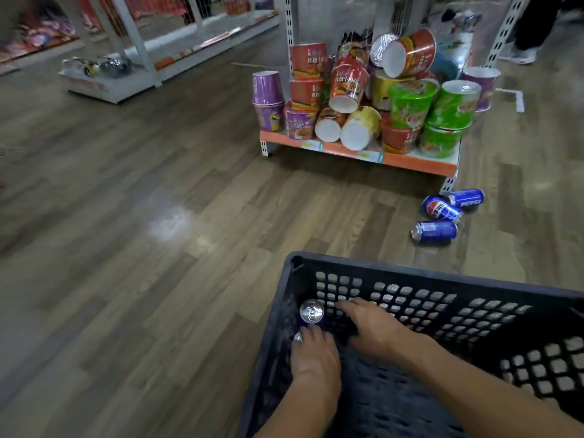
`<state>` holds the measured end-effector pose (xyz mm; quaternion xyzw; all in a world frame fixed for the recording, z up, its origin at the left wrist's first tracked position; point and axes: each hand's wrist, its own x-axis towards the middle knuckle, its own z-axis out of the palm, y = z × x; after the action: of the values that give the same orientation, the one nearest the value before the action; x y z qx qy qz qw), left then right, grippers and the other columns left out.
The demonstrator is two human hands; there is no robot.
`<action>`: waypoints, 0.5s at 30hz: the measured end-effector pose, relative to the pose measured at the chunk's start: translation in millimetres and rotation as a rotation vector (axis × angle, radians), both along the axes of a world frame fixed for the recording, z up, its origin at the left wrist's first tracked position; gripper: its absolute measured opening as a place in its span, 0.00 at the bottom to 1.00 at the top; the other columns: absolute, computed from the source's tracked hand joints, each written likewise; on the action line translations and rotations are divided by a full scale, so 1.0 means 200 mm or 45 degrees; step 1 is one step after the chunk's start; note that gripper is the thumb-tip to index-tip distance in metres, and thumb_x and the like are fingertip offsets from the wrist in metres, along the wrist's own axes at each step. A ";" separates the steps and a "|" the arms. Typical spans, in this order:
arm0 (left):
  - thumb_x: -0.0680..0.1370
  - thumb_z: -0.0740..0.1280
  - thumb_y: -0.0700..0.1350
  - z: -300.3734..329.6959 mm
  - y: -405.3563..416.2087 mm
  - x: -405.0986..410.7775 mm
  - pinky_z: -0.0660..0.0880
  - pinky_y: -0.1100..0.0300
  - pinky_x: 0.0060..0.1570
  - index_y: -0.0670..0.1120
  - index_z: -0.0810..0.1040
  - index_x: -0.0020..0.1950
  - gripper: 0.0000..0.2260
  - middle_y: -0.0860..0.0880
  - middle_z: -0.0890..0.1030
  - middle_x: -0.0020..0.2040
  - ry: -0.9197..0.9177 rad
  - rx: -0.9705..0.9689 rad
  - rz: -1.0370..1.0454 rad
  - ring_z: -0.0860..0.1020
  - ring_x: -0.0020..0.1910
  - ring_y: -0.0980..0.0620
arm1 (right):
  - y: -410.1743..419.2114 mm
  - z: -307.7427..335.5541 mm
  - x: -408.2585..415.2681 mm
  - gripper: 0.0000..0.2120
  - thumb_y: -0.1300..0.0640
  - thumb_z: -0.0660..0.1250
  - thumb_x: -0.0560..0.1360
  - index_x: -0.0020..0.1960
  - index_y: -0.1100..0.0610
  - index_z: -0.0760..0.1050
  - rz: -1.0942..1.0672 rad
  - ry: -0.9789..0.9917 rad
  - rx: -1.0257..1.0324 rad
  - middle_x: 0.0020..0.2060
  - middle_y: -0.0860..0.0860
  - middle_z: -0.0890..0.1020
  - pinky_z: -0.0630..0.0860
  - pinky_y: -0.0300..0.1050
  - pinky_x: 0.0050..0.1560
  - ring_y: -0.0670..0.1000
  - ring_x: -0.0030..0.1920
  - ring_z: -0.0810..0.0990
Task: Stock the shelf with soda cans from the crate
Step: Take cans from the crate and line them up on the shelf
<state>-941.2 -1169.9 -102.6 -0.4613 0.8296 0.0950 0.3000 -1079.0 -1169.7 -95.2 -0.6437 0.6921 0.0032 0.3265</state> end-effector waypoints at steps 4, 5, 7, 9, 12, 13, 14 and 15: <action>0.80 0.66 0.45 -0.14 -0.04 -0.01 0.67 0.50 0.68 0.39 0.57 0.76 0.29 0.37 0.61 0.74 0.026 0.010 0.090 0.64 0.72 0.40 | -0.08 -0.20 0.05 0.32 0.63 0.66 0.71 0.75 0.53 0.65 -0.003 -0.079 -0.091 0.66 0.53 0.72 0.70 0.43 0.67 0.54 0.67 0.72; 0.80 0.66 0.45 -0.16 -0.05 -0.01 0.68 0.50 0.67 0.40 0.57 0.75 0.28 0.38 0.62 0.73 0.048 -0.005 0.107 0.65 0.72 0.41 | -0.09 -0.24 0.06 0.33 0.62 0.67 0.71 0.74 0.51 0.65 -0.016 -0.111 -0.132 0.65 0.52 0.73 0.70 0.43 0.66 0.53 0.67 0.73; 0.81 0.65 0.43 -0.18 -0.07 0.00 0.68 0.51 0.67 0.42 0.56 0.76 0.27 0.39 0.62 0.73 0.076 -0.050 0.117 0.64 0.72 0.42 | -0.10 -0.31 0.08 0.34 0.60 0.68 0.71 0.75 0.47 0.63 -0.023 -0.174 -0.212 0.67 0.50 0.72 0.72 0.43 0.66 0.52 0.67 0.73; 0.82 0.63 0.42 -0.19 -0.10 0.01 0.68 0.51 0.68 0.41 0.55 0.77 0.26 0.38 0.61 0.74 0.082 -0.075 0.118 0.64 0.72 0.42 | -0.11 -0.36 0.11 0.38 0.59 0.68 0.72 0.78 0.46 0.57 0.018 -0.174 -0.240 0.72 0.49 0.66 0.71 0.45 0.68 0.52 0.70 0.71; 0.83 0.59 0.41 -0.20 -0.10 0.03 0.68 0.51 0.68 0.40 0.57 0.76 0.22 0.38 0.62 0.74 0.056 -0.089 0.050 0.64 0.72 0.41 | -0.12 -0.39 0.12 0.41 0.57 0.68 0.75 0.79 0.42 0.50 0.101 -0.088 -0.233 0.77 0.49 0.57 0.70 0.50 0.69 0.54 0.73 0.67; 0.84 0.59 0.41 -0.20 -0.09 0.04 0.68 0.51 0.68 0.39 0.58 0.76 0.22 0.37 0.62 0.73 0.027 -0.100 0.015 0.64 0.71 0.41 | -0.12 -0.40 0.13 0.42 0.57 0.68 0.75 0.80 0.41 0.48 0.122 -0.059 -0.231 0.78 0.49 0.56 0.70 0.51 0.69 0.55 0.73 0.66; 0.84 0.59 0.42 -0.21 -0.08 0.04 0.67 0.51 0.68 0.39 0.58 0.76 0.22 0.37 0.62 0.73 -0.007 -0.114 -0.015 0.64 0.71 0.41 | -0.12 -0.40 0.13 0.43 0.57 0.68 0.75 0.80 0.41 0.47 0.133 -0.023 -0.228 0.78 0.49 0.55 0.70 0.51 0.69 0.56 0.73 0.66; 0.84 0.59 0.42 -0.22 -0.07 0.05 0.67 0.51 0.68 0.38 0.58 0.76 0.23 0.37 0.61 0.72 -0.040 -0.133 -0.037 0.63 0.71 0.40 | -0.12 -0.40 0.14 0.44 0.58 0.69 0.75 0.80 0.40 0.45 0.141 0.016 -0.222 0.78 0.50 0.55 0.71 0.51 0.68 0.57 0.73 0.65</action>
<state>-932.2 -1184.5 -146.9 -0.4656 0.8352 0.0397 0.2899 -1051.8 -1194.3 -175.5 -0.7069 0.6552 -0.0352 0.2642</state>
